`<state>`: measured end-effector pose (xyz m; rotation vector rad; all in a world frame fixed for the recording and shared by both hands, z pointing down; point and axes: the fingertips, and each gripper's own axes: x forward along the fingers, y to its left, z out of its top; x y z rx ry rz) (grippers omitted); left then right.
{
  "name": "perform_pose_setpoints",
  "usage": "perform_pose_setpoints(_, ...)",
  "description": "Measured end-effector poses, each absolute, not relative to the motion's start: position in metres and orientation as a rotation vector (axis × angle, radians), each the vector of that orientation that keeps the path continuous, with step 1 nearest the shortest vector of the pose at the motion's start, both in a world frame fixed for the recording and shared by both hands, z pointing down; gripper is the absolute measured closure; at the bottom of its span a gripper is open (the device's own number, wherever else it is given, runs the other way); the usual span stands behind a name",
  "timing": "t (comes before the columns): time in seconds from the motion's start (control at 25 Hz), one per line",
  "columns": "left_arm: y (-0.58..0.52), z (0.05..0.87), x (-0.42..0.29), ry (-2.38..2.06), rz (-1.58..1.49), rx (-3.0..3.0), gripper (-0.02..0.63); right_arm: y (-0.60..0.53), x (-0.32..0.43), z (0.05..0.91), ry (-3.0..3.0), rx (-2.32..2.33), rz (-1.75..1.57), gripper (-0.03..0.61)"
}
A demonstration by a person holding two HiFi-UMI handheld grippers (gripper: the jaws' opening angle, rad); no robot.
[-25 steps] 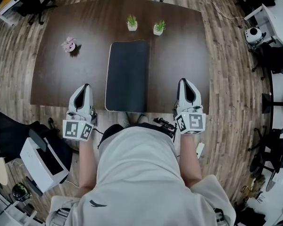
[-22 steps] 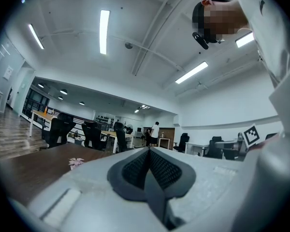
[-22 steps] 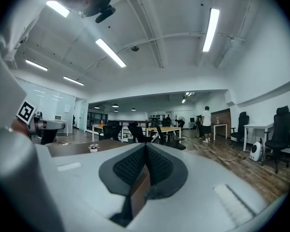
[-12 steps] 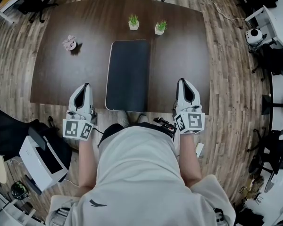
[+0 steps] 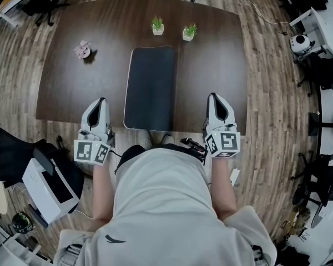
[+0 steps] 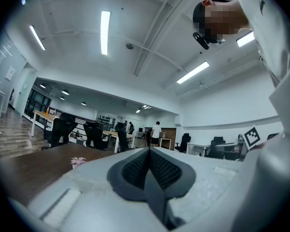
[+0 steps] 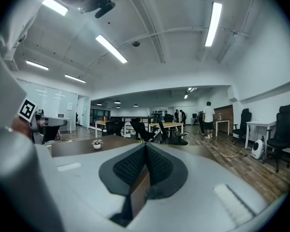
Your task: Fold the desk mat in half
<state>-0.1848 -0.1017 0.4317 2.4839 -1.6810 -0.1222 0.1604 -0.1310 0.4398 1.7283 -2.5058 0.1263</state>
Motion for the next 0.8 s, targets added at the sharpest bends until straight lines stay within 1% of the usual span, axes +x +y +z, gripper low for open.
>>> perform_pose_setpoints(0.8,-0.0978,0.4319,-0.1827,-1.691,-0.117,2.471,0.614,-0.1277,0.1612,0.4387,-2.518,1.710,0.136,0.578)
